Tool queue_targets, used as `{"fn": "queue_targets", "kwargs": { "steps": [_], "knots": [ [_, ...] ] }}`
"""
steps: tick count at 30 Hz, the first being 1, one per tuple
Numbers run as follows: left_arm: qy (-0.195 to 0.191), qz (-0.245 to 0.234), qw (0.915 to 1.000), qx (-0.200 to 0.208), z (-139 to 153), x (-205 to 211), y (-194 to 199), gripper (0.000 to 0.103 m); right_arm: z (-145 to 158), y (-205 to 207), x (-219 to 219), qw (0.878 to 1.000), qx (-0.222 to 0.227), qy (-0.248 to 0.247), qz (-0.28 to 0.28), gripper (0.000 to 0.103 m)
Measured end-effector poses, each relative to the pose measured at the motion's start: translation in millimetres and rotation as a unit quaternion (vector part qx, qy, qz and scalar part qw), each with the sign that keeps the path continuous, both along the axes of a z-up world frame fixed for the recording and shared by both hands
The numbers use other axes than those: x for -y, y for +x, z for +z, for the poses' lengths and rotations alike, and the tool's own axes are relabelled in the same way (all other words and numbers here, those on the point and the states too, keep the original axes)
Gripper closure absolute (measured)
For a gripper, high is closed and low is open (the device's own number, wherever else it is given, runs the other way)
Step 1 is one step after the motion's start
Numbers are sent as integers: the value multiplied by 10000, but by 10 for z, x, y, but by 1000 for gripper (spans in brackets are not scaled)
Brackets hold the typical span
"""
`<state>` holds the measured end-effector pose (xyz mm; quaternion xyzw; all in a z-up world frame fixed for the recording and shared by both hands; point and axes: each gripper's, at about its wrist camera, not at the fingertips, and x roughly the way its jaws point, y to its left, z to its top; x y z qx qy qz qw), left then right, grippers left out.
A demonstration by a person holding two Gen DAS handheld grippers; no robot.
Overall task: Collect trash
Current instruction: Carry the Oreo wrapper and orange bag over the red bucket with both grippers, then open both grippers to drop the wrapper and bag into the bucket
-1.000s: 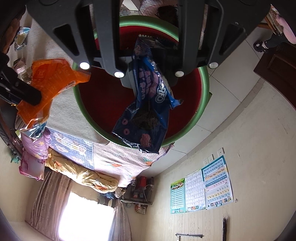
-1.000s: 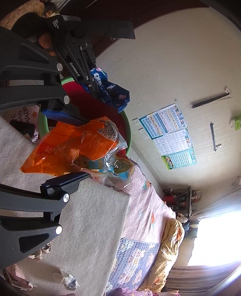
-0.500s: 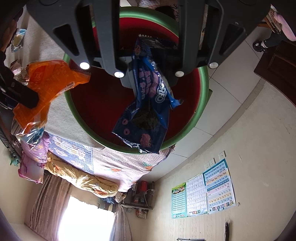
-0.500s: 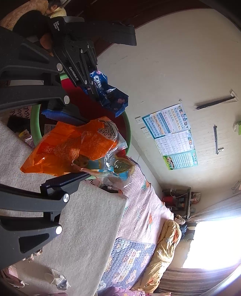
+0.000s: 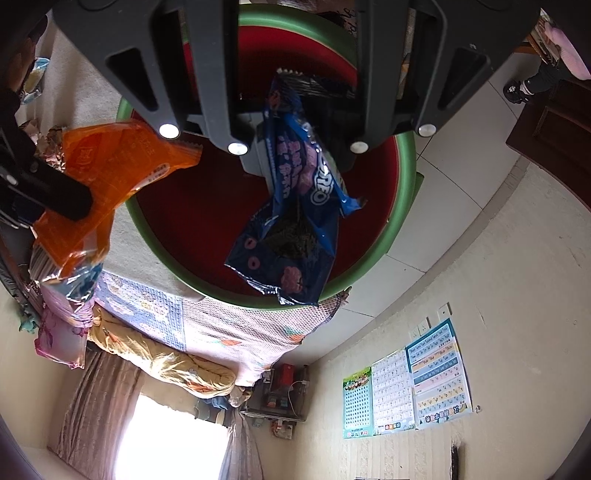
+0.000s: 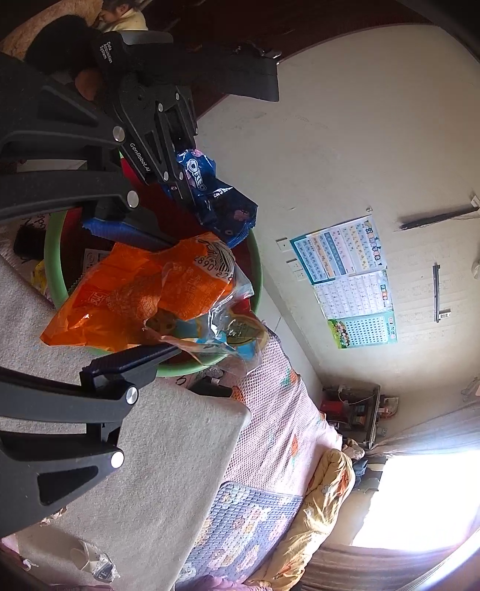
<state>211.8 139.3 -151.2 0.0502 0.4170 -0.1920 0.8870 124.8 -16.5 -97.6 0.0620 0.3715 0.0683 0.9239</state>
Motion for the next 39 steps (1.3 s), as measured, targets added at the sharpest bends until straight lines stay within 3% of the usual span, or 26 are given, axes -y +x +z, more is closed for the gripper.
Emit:
{"fn": "queue_targets", "kwargs": {
  "steps": [26, 28, 29, 39],
  "knots": [
    [65, 172, 9997, 172, 49, -18, -107, 83, -79, 54, 6, 9998, 16, -110, 148, 51],
    [84, 215, 9996, 139, 36, -23, -101, 65, -100, 63, 5, 9998, -31, -107, 161, 46],
    [79, 234, 9996, 144, 37, -25, -107, 63, -99, 51, 5, 9998, -15, -96, 152, 46],
    [98, 366, 9989, 274, 152, -20, -256, 58, 20, -176, 142, 9998, 124, 111, 126, 46]
  ]
}}
